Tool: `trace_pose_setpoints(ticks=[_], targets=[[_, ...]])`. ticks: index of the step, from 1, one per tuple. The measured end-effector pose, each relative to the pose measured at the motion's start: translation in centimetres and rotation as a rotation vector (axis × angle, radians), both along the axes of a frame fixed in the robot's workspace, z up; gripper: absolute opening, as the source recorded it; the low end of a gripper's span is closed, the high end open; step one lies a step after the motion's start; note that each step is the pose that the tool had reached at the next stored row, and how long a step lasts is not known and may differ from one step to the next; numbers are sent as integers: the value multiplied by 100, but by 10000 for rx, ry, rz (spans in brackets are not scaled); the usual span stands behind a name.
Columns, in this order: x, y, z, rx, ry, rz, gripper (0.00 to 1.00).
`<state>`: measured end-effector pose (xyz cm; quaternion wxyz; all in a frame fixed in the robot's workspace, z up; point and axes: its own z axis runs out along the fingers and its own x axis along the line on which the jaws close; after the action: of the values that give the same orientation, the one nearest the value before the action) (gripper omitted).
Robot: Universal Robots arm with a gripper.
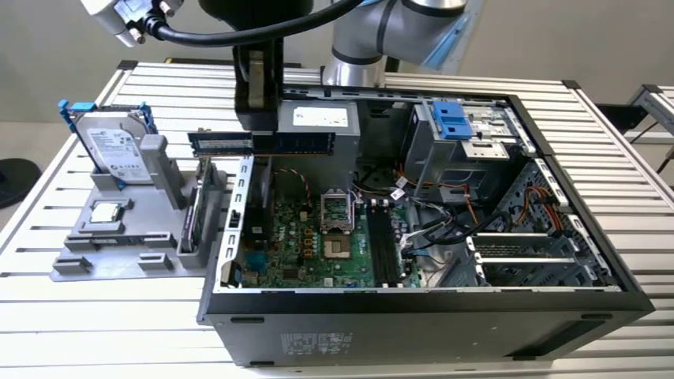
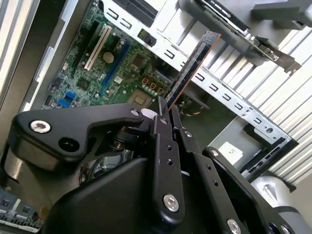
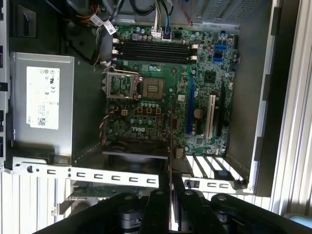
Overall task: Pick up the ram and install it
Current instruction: 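Pick up the ram and move it above insertion slot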
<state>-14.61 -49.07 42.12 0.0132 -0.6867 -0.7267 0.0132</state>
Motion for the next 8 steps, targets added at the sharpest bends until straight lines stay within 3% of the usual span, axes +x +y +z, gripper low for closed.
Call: trace_pose_setpoints(ticks=[8], targets=[[116,0,0,0,4,0,0]])
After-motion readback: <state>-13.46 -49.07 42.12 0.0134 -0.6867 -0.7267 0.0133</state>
